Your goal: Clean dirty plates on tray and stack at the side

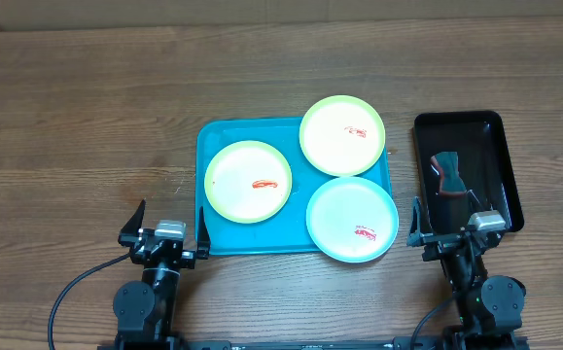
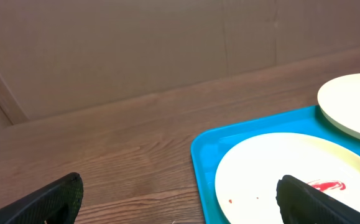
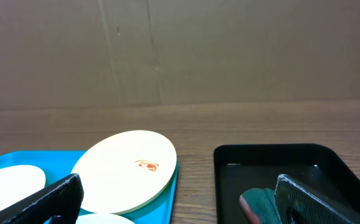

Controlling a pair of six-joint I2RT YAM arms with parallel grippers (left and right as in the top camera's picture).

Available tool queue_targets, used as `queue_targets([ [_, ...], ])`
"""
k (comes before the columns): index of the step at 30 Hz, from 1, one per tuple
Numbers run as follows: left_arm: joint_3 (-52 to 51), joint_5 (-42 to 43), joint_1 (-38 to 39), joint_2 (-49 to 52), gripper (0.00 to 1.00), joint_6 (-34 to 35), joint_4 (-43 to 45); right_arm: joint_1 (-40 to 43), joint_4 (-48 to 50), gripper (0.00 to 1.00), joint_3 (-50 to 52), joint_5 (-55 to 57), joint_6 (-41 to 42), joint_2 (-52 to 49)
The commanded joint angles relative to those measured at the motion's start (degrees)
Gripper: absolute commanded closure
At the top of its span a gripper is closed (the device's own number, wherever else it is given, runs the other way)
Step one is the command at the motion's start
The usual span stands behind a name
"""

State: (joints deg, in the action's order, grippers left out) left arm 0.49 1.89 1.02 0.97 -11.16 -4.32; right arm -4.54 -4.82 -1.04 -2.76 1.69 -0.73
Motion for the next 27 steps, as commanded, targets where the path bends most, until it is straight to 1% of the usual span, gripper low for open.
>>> queue_targets([
  [1,-0.22,0.68,-0.35,-0.72,0.0,-0.83,0.0,-0.28,0.2,0.0,0.57,0.09,0.07,0.57],
  [27,-0.22,0.68,-0.35,-0.72,0.0,-0.83,0.0,-0.28,0.2,0.0,0.57,0.09,0.07,0.57],
])
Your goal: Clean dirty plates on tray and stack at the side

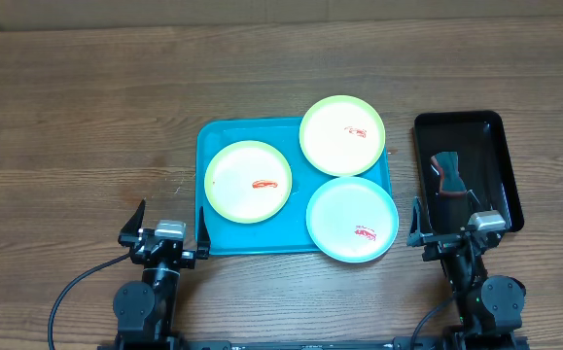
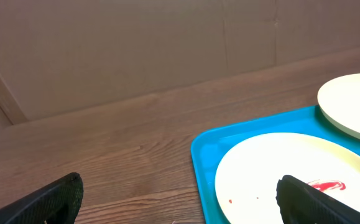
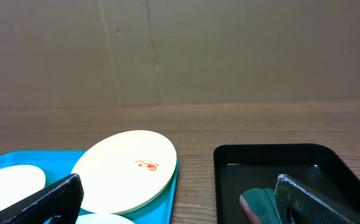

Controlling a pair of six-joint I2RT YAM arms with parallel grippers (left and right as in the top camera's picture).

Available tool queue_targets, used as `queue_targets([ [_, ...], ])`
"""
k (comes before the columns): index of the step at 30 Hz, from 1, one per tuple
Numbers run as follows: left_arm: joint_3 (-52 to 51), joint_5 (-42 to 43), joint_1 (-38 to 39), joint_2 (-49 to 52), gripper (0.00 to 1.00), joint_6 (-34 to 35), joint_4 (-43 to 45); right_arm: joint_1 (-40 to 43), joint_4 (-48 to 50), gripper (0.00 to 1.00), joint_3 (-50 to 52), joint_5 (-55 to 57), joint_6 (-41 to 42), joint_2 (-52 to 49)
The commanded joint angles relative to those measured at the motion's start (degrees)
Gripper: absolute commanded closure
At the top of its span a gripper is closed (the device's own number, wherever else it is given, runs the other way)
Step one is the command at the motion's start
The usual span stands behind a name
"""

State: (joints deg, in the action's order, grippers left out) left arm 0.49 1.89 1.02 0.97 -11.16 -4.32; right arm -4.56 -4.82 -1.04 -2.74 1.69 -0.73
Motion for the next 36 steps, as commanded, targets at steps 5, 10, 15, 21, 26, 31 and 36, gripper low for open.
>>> queue_targets([
  [5,-0.22,0.68,-0.35,-0.72,0.0,-0.85,0.0,-0.26,0.2,0.0,0.57,0.07,0.07,0.57],
  [10,-0.22,0.68,-0.35,-0.72,0.0,-0.83,0.02,-0.24,0.2,0.0,0.57,0.17,0.04,0.57],
  [15,-0.22,0.68,-0.35,-0.72,0.0,-0.81,0.02,-0.26,0.22,0.0,0.57,0.28,0.04,0.57],
  [21,-0.22,0.92,-0.35,-0.72,0.0,0.15,0.2,-0.26,0.2,0.0,0.57,0.22,0.04,0.57],
  [26,-0.2,0.94,-0.35,-0.72,0.0,2.43,0.04,-0.24,0.2,0.0,0.55,0.26,0.04,0.57],
  [31,3.91,0.83,-0.35,-0.7,0.0,4.13,-5.64,-0.22,-0.52,0.0,-1.84,0.44,-0.2,0.57],
  [36,14.01,-0.63,-0.35,2.75,0.0,5.75,-16.28,-0.2,-1.46,0.0,-7.5,2.71,-0.17,-1.27],
])
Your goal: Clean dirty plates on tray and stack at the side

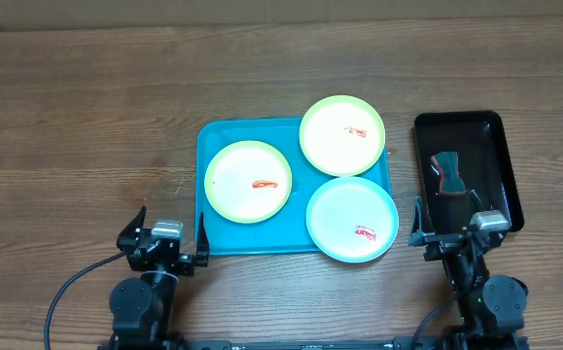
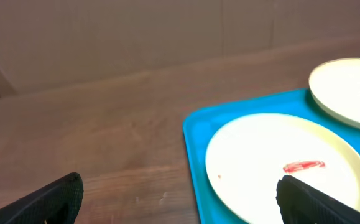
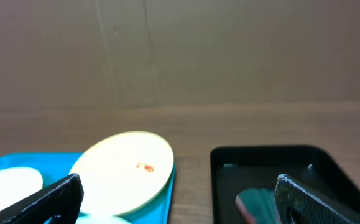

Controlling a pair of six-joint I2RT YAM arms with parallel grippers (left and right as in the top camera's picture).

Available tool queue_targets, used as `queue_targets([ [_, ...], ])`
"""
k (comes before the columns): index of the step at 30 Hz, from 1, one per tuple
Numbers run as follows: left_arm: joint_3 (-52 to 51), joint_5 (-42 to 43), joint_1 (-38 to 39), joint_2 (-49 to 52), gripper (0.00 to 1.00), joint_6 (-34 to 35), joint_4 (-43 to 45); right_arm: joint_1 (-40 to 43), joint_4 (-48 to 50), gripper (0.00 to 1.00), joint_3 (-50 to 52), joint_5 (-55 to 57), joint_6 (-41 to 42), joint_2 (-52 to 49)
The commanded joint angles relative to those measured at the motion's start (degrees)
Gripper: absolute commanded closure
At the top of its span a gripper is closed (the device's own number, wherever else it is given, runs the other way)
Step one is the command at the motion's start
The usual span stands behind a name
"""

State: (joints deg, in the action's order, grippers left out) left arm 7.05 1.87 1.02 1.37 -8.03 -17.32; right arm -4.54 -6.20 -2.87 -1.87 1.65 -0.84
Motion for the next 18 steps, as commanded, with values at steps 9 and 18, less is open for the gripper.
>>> queue_targets([
  [9,31.85,-0.59,-0.35,25.66,0.0,5.29,-14.73,-0.22,-12.07,0.0,-27.56,1.84,-0.13,-20.02],
  [18,64.63,4.98,-0.33,58.86,0.0,8.94,-40.37,-0.22,-45.24,0.0,-66.45,1.53,-0.11,-51.47],
])
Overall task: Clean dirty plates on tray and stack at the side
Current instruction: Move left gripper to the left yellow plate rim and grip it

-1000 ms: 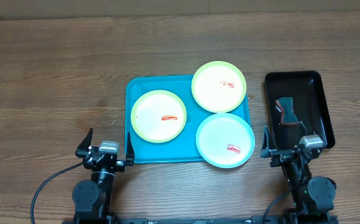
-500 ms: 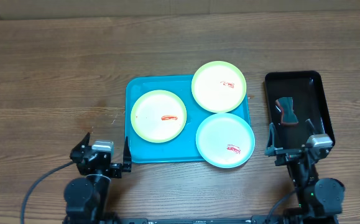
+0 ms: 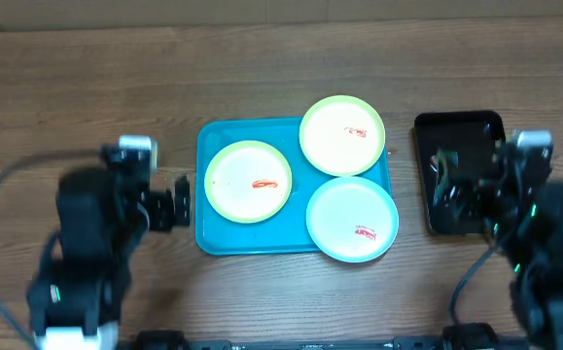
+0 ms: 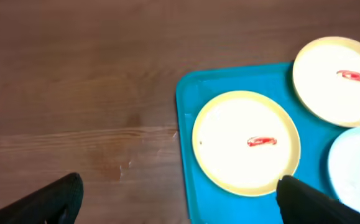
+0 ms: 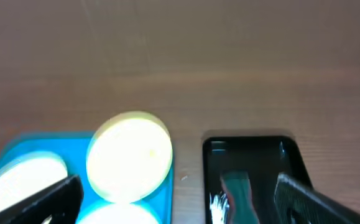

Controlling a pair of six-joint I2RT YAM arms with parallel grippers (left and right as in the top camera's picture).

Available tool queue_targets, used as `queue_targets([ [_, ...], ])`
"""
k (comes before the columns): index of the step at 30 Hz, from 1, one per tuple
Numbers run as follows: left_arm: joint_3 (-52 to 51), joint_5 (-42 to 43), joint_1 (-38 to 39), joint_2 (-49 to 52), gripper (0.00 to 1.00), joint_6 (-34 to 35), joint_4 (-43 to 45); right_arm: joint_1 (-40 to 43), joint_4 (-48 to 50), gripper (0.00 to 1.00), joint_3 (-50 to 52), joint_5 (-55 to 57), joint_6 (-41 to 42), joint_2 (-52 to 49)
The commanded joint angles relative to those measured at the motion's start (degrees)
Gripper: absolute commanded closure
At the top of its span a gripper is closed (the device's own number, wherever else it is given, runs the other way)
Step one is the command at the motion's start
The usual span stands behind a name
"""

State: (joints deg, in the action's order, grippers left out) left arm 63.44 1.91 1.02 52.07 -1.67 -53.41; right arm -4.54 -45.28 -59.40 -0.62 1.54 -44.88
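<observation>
Three plates lie on the blue tray point(image 3: 203, 199). A yellow-green plate point(image 3: 249, 181) at the left has a red smear, and so does another yellow-green plate point(image 3: 342, 134) at the back right. A pale blue plate point(image 3: 352, 220) at the front right has a red smear near its edge. My left gripper point(image 4: 180, 202) hangs open high above the table by the tray's left edge. My right gripper point(image 5: 176, 196) hangs open above the black tray point(image 3: 500, 122), which holds a green cloth point(image 3: 444, 170). Neither gripper holds anything.
The black tray stands right of the blue tray, with a strip of bare wood between them. Bare wooden table point(image 3: 87, 97) lies left of the blue tray and behind it. Both arms are blurred in the overhead view.
Both arms have risen from the table's front edge and moved forward. The left one is now beside the blue tray, the right one over the black tray. Plates and cloth have not moved.
At the two oldest moments both arms rested low at the front edge with grippers open. At the last earlier moment the left wrist view had tilted slightly. Now both grippers are high and look down on the trays. Every plate has kept its place and smear.
</observation>
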Motion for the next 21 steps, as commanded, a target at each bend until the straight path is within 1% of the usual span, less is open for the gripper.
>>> queue_targets([
  [1,11.32,9.31,-0.35,12.44,0.0,2.58,-5.97,-0.22,-10.6,0.0,-14.56,-0.15,0.0,-11.41],
  [4,13.25,17.31,-0.35,18.29,0.0,2.56,-6.62,-0.22,-16.5,0.0,-21.51,-2.51,0.0,-18.64],
  [6,13.2,21.0,-0.33,22.49,0.0,2.73,-6.36,-0.24,-16.81,0.0,-22.1,-3.78,0.7,-21.75],
  [9,13.2,22.71,-0.33,27.54,0.0,5.18,-6.19,-0.22,-18.71,0.0,-22.1,-5.97,0.63,-26.05],
  [12,13.2,22.8,-0.17,32.63,0.0,4.24,-6.58,-0.2,-20.2,0.0,-22.1,-5.27,0.68,-30.05],
  [13,13.2,19.78,0.11,34.77,0.08,6.1,-6.62,0.0,-20.26,0.0,-22.1,-5.18,1.14,-31.15],
  [14,13.2,15.58,0.39,36.48,0.11,10.16,-6.78,0.39,-20.26,0.03,-22.1,-4.59,2.32,-31.91],
  [15,13.2,9.66,0.98,39.23,0.21,17.05,-7.06,1.73,-20.35,0.09,-22.1,-3.45,4.94,-33.18],
  [16,13.2,8.66,1.27,40.54,0.25,18.21,-6.99,2.86,-20.52,0.14,-22.1,-2.95,6.29,-33.66],
  [17,13.2,7.89,1.68,42.88,0.31,19.74,-6.71,4.37,-20.81,0.23,-22.1,-2.86,7.34,-34.07],
  [18,13.2,7.65,1.81,44.37,0.34,20.15,-6.43,5.53,-20.94,0.29,-22.1,-2.89,7.58,-34.21],
  [19,13.2,7.23,1.88,45.68,0.37,20.13,-6.1,6.54,-20.96,0.3,-22.1,-2.89,7.72,-34.23],
  [21,13.2,5.73,2.01,48.26,0.44,20.09,-5.46,8.79,-20.87,0.3,-22.1,-2.91,7.69,-34.23],
])
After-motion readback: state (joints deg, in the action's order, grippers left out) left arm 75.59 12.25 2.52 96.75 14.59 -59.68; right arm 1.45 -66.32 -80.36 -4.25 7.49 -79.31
